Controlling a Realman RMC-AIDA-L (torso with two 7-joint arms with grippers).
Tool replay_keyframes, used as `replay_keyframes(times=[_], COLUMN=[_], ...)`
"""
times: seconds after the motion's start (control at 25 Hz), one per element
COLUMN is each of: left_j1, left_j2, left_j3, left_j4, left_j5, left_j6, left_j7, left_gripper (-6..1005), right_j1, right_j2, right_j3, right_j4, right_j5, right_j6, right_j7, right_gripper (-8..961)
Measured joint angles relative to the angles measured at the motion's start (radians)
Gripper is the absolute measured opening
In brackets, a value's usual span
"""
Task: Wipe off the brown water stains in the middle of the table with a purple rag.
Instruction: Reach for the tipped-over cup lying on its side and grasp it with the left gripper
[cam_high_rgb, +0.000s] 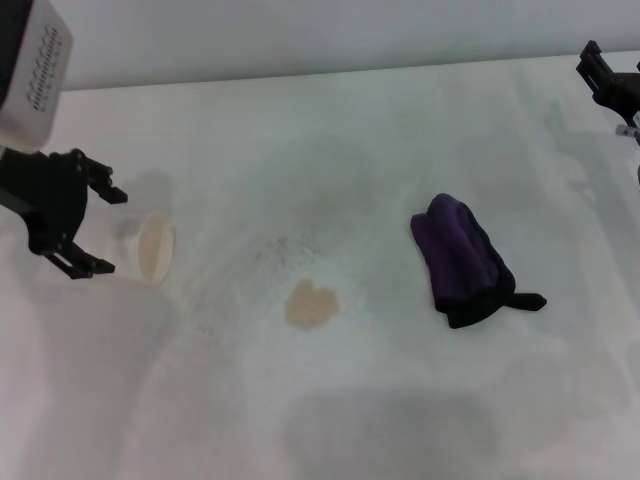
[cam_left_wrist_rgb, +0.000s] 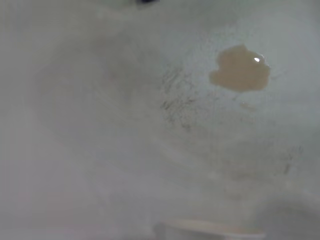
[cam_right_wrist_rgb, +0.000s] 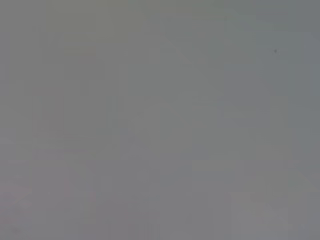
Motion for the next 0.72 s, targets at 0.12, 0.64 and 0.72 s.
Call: replay_keyframes(times=[0.12, 0.64, 0.72], left_j1=[0.008, 0.022, 0.029], left_j2=[0.000, -0.002, -0.003], left_j3=[0.000, 0.000, 0.000], left_j4=[0.033, 0.097, 0.125], left_j5=[0.015, 0.044, 0.058], left_j6=[-0.037, -0.139, -0.176], left_j7=[-0.027, -0.061, -0.074], left_gripper=[878, 877, 877], right_j1=[-0.007, -0.026, -0.026], right_j2=[-0.001, -0.002, -0.002], right_j3=[0.000, 0.000, 0.000], right_j4=[-0.001, -0.015, -0.015], right_j5=[0.000, 0.000, 0.000], right_j6=[0.001, 0.001, 0.001], right_j7=[0.000, 0.000, 0.000], right_gripper=[856, 856, 856])
